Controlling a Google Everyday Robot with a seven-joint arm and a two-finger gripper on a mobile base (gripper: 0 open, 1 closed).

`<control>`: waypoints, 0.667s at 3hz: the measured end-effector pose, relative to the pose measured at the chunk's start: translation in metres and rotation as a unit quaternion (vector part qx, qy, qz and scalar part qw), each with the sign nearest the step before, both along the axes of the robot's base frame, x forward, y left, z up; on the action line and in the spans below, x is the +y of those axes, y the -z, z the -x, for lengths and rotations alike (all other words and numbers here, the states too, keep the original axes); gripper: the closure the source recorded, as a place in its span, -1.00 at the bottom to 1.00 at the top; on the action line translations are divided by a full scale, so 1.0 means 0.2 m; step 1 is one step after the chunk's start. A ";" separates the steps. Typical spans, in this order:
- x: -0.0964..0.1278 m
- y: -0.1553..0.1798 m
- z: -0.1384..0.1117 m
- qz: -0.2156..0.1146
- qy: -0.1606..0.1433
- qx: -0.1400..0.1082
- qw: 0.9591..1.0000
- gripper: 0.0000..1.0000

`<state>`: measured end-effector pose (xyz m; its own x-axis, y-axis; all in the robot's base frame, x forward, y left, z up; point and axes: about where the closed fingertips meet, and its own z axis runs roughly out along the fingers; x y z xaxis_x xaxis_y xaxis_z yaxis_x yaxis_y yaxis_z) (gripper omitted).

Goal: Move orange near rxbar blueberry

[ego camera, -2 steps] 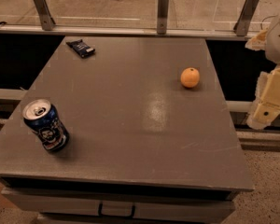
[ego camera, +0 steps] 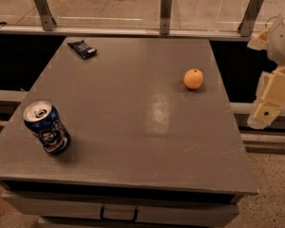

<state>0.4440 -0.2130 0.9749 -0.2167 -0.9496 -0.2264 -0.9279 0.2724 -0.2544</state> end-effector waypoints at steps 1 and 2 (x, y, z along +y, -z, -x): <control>0.10 0.08 -0.19 -0.007 -0.006 -0.013 1.000 -1.00; 0.21 0.17 -0.47 -0.019 -0.007 -0.027 0.999 -1.00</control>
Offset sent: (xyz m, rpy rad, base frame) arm 0.1735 0.0711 -0.0632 0.0748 -0.0820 0.0197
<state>0.5376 -0.1715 0.9406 -0.1899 -0.9429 -0.2735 -0.9169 0.2699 -0.2939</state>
